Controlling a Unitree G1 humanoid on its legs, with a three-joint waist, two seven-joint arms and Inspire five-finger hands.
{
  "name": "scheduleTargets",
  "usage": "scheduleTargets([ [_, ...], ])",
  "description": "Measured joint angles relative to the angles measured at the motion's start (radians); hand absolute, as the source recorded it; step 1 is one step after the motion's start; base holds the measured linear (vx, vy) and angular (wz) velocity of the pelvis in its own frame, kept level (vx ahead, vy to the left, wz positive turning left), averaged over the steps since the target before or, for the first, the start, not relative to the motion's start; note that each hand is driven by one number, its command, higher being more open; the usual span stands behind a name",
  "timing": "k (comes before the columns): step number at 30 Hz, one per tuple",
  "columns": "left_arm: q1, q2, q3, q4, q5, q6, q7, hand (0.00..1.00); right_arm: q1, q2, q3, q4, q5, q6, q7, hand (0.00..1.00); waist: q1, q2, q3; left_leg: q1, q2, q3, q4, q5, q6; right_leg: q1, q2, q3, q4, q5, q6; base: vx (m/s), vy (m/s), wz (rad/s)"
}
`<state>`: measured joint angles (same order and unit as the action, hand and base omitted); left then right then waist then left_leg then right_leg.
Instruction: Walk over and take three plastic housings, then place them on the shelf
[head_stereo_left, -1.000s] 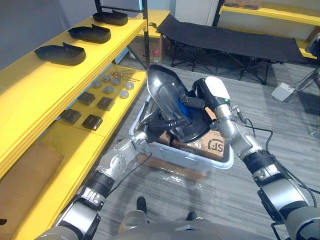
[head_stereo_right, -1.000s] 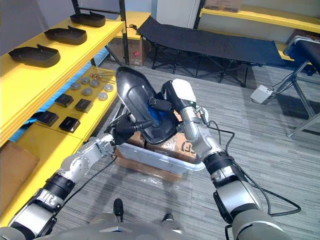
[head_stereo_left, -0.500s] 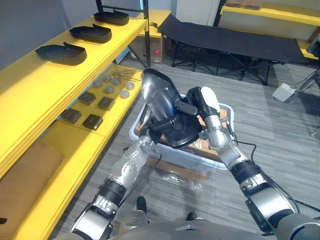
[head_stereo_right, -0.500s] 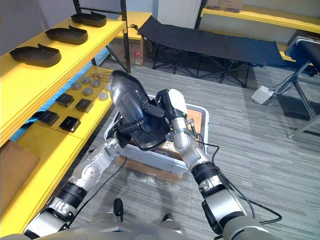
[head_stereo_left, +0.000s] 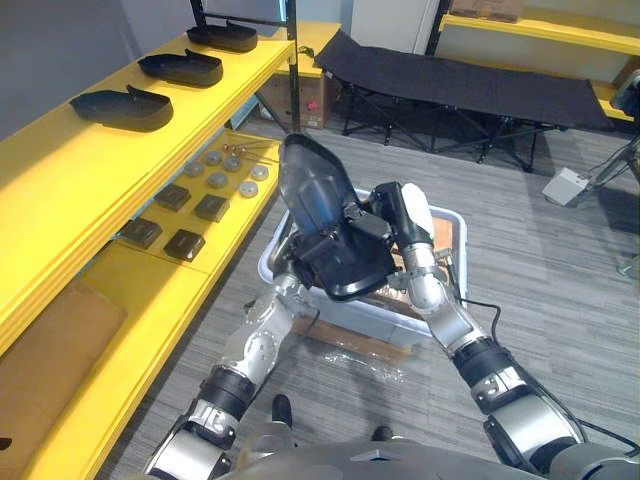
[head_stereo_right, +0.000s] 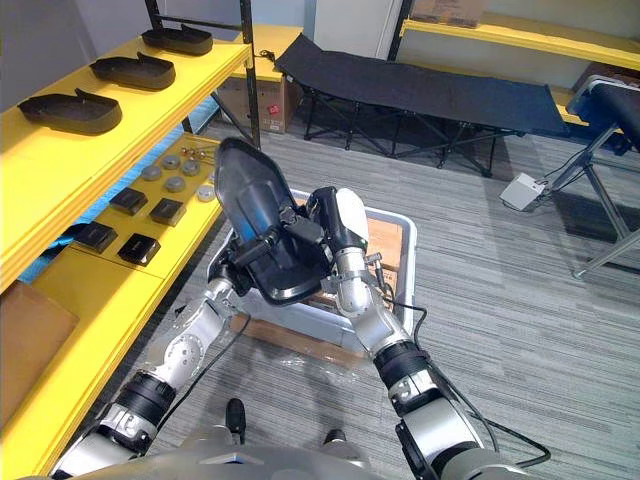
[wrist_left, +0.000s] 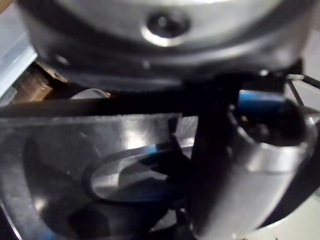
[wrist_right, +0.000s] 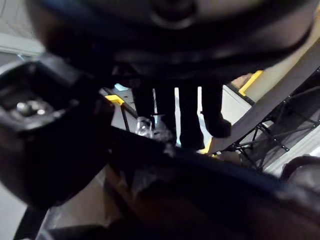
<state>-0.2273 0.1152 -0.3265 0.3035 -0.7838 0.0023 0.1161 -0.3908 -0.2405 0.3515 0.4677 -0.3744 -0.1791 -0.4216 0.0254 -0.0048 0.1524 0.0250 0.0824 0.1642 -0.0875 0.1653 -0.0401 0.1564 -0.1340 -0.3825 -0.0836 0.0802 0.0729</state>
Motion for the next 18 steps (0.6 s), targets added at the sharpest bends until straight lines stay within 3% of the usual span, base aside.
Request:
scheduleTargets([
  [6, 0.005, 0.001, 0.008, -0.082, 0.102, -0.029, -0.004, 0.00, 0.083, 0.022, 0.007, -0.084, 0.162, -0.036, -0.011, 1.00, 0.000, -0.005, 0.000, 0.000, 0.001, 0.005, 0.001, -0.001, 0.002, 0.000, 0.000, 0.004, 0.005, 0.002, 0.004, 0.00, 0.000, 0.00],
  [10, 0.076, 0.000, 0.031, -0.229, 0.235, -0.055, -0.002, 0.00, 0.141, 0.042, -0.032, -0.190, 0.208, -0.062, 0.001, 1.00, -0.003, -0.005, 0.000, 0.000, -0.001, 0.017, 0.002, -0.003, 0.001, -0.009, -0.001, 0.009, 0.005, 0.002, 0.003, 0.00, 0.000, -0.04],
  [18, 0.205, 0.002, 0.155, -0.391, 0.688, -0.171, 0.090, 0.00, 0.208, 0.029, -0.135, -0.405, 0.377, -0.211, 0.150, 1.00, -0.007, -0.005, -0.001, 0.000, -0.001, 0.023, -0.001, -0.008, -0.003, -0.014, -0.002, 0.014, 0.004, -0.006, 0.000, 0.00, 0.001, -0.01],
])
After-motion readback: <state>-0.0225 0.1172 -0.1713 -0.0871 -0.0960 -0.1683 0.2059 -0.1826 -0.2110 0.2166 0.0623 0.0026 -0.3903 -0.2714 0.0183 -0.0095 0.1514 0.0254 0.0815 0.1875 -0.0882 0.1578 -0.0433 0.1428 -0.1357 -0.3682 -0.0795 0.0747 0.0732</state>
